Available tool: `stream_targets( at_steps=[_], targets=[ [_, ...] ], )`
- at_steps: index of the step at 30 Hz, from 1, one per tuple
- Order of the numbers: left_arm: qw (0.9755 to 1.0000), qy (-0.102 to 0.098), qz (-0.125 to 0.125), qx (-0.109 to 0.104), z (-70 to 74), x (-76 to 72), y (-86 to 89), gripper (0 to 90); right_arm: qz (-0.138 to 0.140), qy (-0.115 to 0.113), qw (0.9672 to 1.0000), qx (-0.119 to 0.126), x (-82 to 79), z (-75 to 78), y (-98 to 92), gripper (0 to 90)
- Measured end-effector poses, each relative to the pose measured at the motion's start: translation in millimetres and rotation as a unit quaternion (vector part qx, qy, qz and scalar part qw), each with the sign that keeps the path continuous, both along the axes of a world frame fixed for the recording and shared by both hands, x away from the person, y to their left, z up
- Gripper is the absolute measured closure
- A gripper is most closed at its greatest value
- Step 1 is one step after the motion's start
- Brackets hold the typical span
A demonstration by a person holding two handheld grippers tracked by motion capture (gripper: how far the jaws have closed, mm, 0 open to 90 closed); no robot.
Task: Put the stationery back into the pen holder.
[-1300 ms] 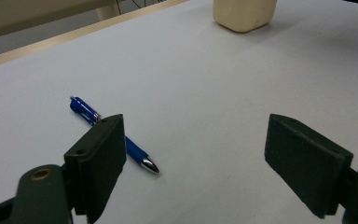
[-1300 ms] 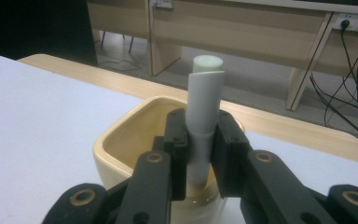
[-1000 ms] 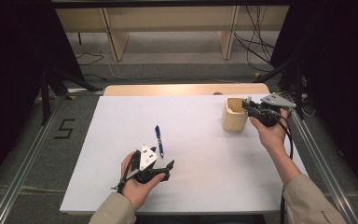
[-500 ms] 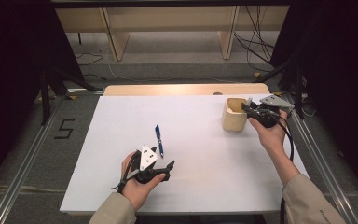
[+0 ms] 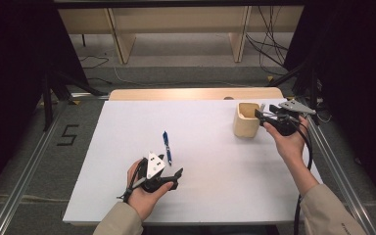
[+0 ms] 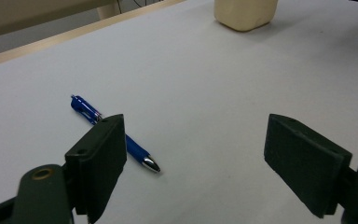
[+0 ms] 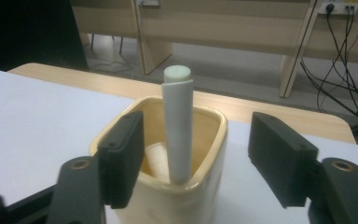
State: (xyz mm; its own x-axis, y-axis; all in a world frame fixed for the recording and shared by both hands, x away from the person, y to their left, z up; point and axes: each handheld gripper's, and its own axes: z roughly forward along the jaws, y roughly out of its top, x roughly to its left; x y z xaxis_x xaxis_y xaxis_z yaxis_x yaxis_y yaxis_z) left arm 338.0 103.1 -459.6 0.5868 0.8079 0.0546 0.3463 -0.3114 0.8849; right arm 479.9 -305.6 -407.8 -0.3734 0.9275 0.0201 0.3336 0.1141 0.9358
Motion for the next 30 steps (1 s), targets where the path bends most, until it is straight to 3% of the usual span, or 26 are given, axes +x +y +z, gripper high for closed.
stream_targets(
  at_steps=[3, 12, 30],
  targets=[
    [1.0000, 0.001, 0.001, 0.002, -0.2, 0.2, 0.2, 21.0, 0.010, -0.008, 0.9999, -0.002, -7.0, 1.4, -0.8, 31.4],
    [1.0000, 0.002, 0.008, 0.003, -0.3, 1.6, 1.3, 21.5, 0.045, 0.009, 0.9988, -0.020, -31.0, -2.7, 1.5, 24.9],
    [0.9995, 0.015, 0.027, 0.002, 1.2, 10.9, -1.6, 23.8, 0.126, 0.030, 0.9903, -0.050, -68.1, -17.8, 23.0, 22.3]
  ],
)
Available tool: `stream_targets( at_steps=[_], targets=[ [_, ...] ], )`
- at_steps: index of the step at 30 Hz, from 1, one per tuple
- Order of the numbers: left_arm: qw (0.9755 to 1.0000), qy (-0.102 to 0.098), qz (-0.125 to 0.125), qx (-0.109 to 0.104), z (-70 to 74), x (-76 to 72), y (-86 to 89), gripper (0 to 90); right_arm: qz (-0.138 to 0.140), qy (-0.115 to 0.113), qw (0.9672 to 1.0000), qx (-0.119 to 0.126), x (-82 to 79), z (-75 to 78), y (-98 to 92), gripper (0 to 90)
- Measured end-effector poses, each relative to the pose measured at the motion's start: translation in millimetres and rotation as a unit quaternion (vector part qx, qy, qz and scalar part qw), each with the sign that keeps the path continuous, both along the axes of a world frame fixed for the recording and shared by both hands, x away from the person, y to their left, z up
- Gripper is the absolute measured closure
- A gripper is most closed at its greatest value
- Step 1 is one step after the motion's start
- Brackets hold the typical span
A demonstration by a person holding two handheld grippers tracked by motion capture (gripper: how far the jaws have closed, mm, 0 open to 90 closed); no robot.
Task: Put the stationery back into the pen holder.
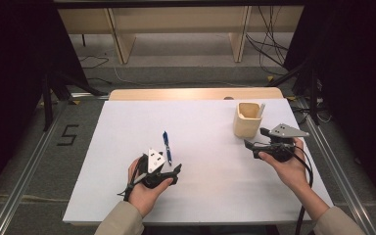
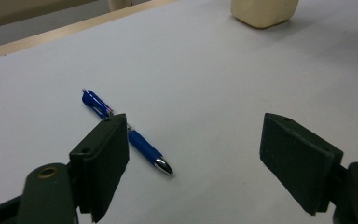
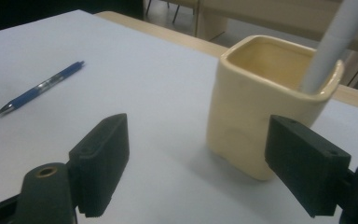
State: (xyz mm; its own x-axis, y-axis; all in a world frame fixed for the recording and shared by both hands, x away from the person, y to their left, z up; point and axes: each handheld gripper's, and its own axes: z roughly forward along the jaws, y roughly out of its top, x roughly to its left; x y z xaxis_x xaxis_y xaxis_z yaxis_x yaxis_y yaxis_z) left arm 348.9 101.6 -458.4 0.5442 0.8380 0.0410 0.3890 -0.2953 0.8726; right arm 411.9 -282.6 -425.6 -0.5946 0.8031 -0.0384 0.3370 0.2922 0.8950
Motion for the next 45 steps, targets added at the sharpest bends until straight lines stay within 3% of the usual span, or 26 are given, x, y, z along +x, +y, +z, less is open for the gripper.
stream_targets(
  at_steps=[17, 22, 28, 31, 36, 40, 45],
  targets=[
    [0.9994, 0.029, 0.017, 0.005, -5.6, 4.2, 6.3, 48.1, 0.062, 0.016, 0.9979, -0.009, -18.7, -15.1, 18.1, 21.3],
    [0.9990, 0.033, 0.029, -0.003, -1.6, 8.8, 8.4, 64.2, 0.072, 0.021, 0.9971, -0.011, -21.1, -17.4, 21.0, 21.4],
    [0.9976, 0.061, 0.030, -0.009, -2.6, 15.2, 5.3, 82.3, 0.075, 0.027, 0.9967, -0.013, -20.8, -21.4, 22.6, 21.8],
    [0.9972, 0.069, 0.029, -0.001, -2.8, 19.7, 4.4, 88.7, 0.074, 0.031, 0.9966, -0.013, -20.8, -21.8, 22.7, 21.8],
    [0.9964, 0.077, 0.035, -0.001, -1.4, 33.0, 1.3, 89.7, 0.077, 0.030, 0.9965, -0.015, -20.3, -22.4, 23.4, 22.1],
    [0.9957, 0.088, 0.025, 0.014, -4.5, 40.9, -8.2, 89.7, 0.076, 0.031, 0.9965, -0.014, -20.1, -22.8, 23.4, 22.0],
    [0.9951, 0.084, 0.040, 0.032, -5.4, 58.5, -9.6, 89.7, 0.079, 0.032, 0.9963, -0.017, -20.2, -23.5, 24.2, 22.1]
  ],
)
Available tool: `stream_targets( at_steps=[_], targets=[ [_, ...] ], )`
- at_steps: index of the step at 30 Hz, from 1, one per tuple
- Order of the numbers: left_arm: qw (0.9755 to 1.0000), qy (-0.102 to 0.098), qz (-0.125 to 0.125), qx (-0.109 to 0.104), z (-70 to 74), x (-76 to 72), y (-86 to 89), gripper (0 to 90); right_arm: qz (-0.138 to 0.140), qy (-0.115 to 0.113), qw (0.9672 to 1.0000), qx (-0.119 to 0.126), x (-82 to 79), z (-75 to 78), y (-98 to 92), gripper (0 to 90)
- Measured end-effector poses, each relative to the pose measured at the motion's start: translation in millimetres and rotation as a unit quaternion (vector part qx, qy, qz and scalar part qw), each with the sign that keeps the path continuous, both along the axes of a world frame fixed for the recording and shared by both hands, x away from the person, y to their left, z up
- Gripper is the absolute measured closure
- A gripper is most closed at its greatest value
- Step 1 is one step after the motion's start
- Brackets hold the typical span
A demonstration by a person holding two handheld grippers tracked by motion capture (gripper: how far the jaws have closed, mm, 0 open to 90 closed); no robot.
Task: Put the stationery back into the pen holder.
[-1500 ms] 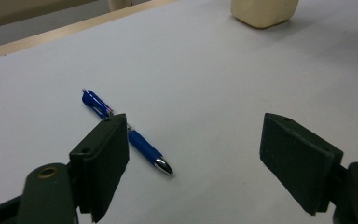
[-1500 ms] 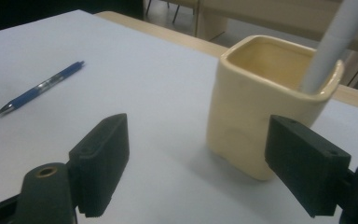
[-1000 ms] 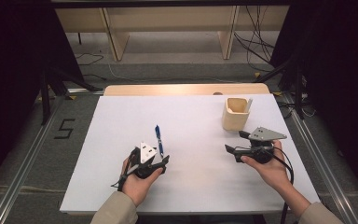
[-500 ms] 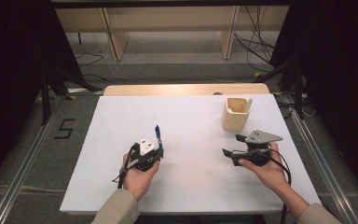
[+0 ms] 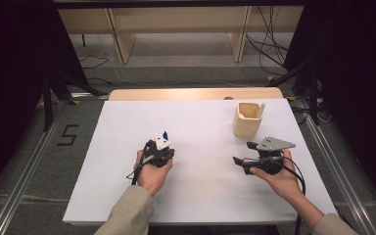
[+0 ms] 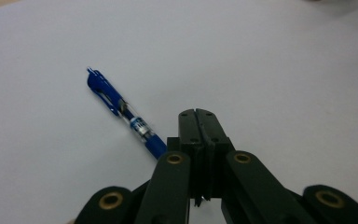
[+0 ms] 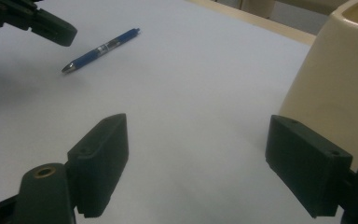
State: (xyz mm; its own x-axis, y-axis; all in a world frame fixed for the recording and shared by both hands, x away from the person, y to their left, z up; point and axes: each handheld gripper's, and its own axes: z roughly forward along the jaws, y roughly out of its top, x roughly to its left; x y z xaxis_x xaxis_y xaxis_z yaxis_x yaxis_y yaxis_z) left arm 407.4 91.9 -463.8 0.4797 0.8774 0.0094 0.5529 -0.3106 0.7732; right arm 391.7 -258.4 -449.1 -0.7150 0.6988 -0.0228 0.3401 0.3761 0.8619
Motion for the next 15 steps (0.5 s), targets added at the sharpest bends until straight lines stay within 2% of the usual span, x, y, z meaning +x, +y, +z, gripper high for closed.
stream_targets(
  at_steps=[2, 5, 7, 8, 11, 15],
  targets=[
    [0.9999, 0.006, -0.002, 0.015, -1.5, 9.2, 0.4, 89.7, 0.000, -0.001, 1.0000, 0.000, 0.2, -0.3, 0.7, 22.1],
    [0.9996, 0.023, 0.000, 0.017, -5.1, 23.3, -0.3, 89.7, 0.001, 0.000, 1.0000, -0.002, 0.0, -0.6, 1.3, 22.1],
    [0.9993, 0.032, -0.001, 0.021, -6.8, 27.6, -2.4, 89.7, 0.001, 0.000, 1.0000, -0.002, -0.2, -0.5, 1.4, 22.1],
    [0.9993, 0.033, -0.002, 0.018, -7.5, 27.3, -4.1, 89.7, 0.000, 0.000, 1.0000, -0.001, -0.1, -0.4, 1.3, 22.1],
    [0.9986, 0.037, -0.022, 0.030, -6.4, 19.5, -10.8, 89.7, 0.000, 0.000, 1.0000, -0.001, 0.0, -0.3, 0.8, 22.1],
    [0.9977, 0.045, -0.032, 0.038, -5.4, 12.4, -12.3, 89.7, 0.002, 0.000, 1.0000, 0.000, 0.0, -1.0, 1.7, 22.1]
  ],
)
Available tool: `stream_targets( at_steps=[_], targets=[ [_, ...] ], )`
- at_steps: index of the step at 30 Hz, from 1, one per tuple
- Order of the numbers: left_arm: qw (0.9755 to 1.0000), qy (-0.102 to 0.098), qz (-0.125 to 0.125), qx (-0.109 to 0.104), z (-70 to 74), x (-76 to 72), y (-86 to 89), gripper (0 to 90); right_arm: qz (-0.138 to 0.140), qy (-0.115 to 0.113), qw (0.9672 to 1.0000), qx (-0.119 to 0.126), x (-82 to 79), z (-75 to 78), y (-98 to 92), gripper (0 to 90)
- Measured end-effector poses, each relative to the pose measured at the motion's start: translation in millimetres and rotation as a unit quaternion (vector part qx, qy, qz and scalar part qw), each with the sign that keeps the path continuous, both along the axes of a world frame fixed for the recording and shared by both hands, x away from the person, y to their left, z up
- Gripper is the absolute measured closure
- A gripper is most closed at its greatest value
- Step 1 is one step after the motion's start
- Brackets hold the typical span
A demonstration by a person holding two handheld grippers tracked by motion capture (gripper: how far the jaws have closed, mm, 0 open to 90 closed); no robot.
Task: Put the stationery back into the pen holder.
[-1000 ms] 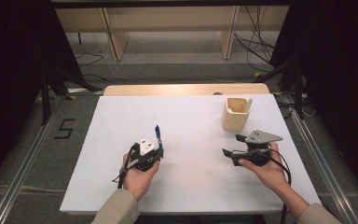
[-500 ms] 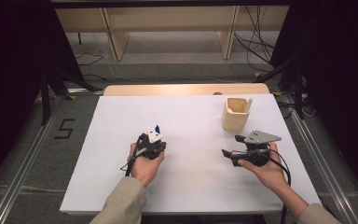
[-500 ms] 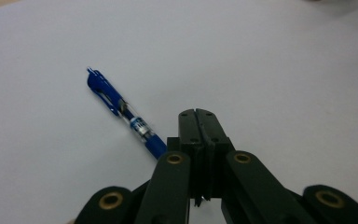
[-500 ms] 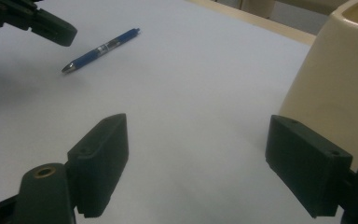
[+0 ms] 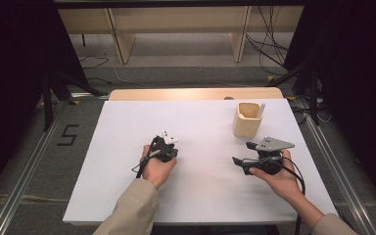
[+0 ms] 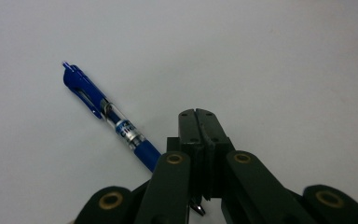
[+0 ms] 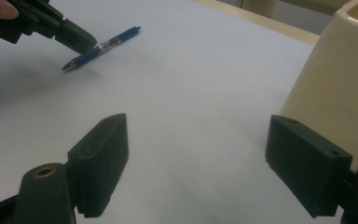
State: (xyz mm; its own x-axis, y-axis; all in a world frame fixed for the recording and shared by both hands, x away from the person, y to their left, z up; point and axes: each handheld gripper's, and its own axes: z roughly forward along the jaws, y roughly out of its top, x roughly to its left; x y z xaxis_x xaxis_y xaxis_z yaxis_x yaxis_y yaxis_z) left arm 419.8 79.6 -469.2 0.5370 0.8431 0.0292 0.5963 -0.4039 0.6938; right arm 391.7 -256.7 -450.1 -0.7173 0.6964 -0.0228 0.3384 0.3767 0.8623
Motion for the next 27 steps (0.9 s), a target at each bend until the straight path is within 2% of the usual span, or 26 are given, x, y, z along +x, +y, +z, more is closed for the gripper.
stream_targets(
  at_steps=[2, 9, 19, 27],
  targets=[
    [1.0000, 0.004, -0.001, 0.007, -0.9, -1.5, 1.3, 89.7, 0.000, 0.000, 1.0000, 0.000, -0.6, 0.1, 0.6, 22.1],
    [0.9998, 0.020, -0.005, 0.006, -10.0, -5.3, 4.3, 89.7, 0.002, 0.003, 1.0000, -0.003, -1.1, -0.4, 2.0, 22.2],
    [0.9997, 0.022, -0.012, 0.008, -10.0, -8.0, 1.0, 89.7, 0.002, 0.004, 1.0000, -0.003, -1.5, -0.2, 1.9, 22.2],
    [0.9997, 0.024, -0.009, 0.007, -11.3, -9.2, 0.3, 89.7, 0.002, 0.005, 1.0000, -0.005, -1.4, -0.7, 2.4, 22.2]
  ],
)
